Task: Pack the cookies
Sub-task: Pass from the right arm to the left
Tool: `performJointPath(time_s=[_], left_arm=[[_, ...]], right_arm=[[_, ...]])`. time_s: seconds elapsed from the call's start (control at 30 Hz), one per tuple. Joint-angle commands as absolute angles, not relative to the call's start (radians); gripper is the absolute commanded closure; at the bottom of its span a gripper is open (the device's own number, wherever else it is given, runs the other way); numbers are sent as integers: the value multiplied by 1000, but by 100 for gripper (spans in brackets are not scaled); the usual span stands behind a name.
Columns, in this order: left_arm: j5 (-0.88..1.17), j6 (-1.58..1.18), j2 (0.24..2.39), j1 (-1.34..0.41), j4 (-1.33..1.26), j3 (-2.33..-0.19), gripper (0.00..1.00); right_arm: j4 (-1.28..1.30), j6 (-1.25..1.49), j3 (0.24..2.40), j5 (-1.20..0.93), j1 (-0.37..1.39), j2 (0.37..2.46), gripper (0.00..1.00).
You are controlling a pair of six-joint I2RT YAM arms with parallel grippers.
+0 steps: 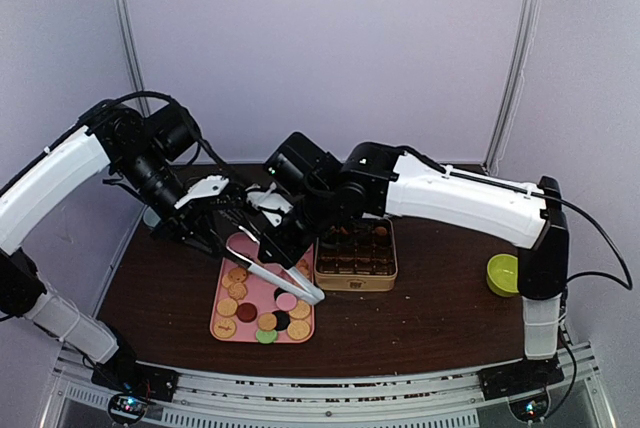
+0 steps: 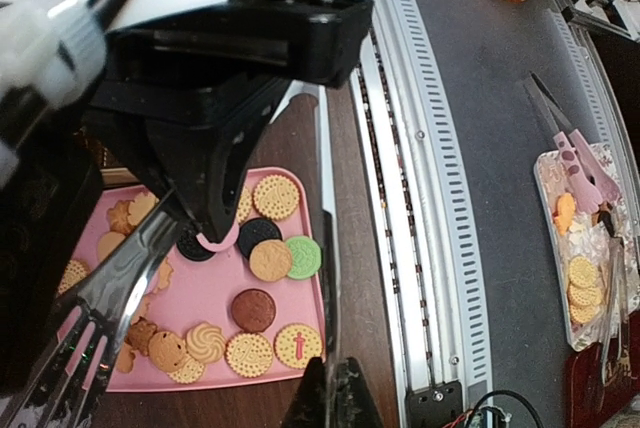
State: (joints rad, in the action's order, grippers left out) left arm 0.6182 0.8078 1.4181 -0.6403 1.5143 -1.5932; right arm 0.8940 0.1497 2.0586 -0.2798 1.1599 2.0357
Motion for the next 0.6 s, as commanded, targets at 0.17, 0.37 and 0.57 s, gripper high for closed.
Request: performJointPath(time_s=[0.17, 0.37, 0.57], left_arm=[[774, 770, 1376, -565, 1442, -1542, 100], [780, 795, 1356, -547, 1440, -1500, 100], [804, 805, 1357, -548, 1434, -1489, 100]], right_arm=[[621, 172, 1851, -317, 1163, 1837, 100], [382, 217, 1643, -364, 1148, 1679, 100], [398, 215, 1645, -384, 1144, 1676, 100]])
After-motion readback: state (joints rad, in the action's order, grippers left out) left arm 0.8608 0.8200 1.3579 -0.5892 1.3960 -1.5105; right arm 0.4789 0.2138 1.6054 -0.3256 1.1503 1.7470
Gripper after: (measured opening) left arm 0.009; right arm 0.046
